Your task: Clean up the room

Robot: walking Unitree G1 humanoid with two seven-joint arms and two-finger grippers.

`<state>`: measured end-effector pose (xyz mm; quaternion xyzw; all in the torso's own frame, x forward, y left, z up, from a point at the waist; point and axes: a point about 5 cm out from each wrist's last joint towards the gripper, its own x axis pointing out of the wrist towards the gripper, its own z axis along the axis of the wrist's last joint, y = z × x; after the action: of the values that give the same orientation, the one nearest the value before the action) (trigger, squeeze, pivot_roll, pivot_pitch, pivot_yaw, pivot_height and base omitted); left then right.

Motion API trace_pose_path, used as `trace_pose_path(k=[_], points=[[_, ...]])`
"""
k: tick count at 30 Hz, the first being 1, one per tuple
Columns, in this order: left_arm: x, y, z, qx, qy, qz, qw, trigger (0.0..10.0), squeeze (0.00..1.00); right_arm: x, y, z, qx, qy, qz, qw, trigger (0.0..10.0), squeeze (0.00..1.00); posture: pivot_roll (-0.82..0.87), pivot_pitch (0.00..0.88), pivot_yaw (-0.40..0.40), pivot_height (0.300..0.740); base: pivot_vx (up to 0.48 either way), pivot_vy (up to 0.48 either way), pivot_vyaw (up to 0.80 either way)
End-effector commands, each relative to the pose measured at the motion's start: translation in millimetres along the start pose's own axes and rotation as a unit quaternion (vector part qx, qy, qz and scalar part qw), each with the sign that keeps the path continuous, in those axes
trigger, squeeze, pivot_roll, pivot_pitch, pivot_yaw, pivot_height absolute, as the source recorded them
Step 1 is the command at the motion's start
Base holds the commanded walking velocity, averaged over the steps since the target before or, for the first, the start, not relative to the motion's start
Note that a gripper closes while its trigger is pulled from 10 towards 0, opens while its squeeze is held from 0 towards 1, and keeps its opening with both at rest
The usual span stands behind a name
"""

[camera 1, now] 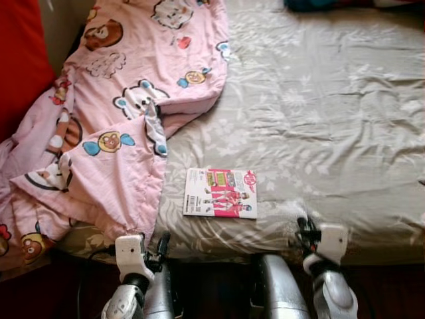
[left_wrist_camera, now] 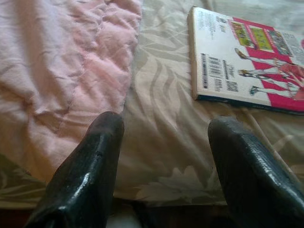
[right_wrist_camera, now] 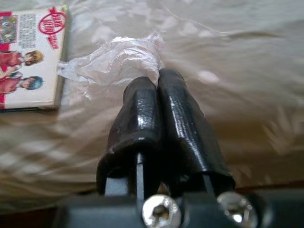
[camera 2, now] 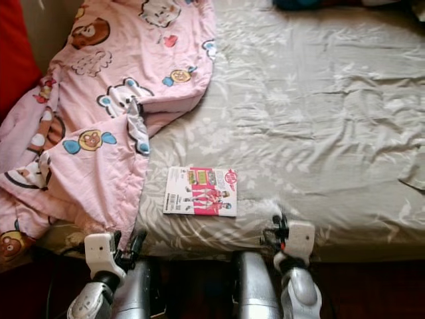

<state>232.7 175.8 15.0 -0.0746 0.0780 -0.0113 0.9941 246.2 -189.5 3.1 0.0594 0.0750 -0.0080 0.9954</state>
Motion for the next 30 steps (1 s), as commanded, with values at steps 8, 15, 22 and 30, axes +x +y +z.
trace_pose_path(k=[8,15,22,30], points=[[-6.5,3.7,-21,-0.003,0.041,0.011,0.999,10.0,0.00,-5.0,1.0,-18,-0.015,0.059,0.003,0.998,10.0,0.00,-0.07,0.179,0.001,0.673,0.000,0.000,0.00],[-9.4,10.8,-36,-0.003,0.077,0.022,0.997,10.0,0.00,-15.6,1.2,-43,-0.017,0.131,0.001,0.991,10.0,0.00,-0.07,0.152,0.007,0.718,0.000,0.000,0.00],[-13.0,17.6,-54,-0.003,0.131,0.034,0.991,10.0,0.00,-29.1,-2.9,-65,-0.017,0.206,-0.017,0.978,10.0,0.00,-0.08,0.117,0.013,0.740,0.000,0.000,0.00],[-20.5,20.3,-75,-0.008,0.204,0.048,0.978,10.0,0.00,-52.8,-4.2,-93,-0.051,0.324,-0.012,0.945,10.0,0.00,-0.07,0.112,0.012,0.740,0.000,0.000,0.00]])
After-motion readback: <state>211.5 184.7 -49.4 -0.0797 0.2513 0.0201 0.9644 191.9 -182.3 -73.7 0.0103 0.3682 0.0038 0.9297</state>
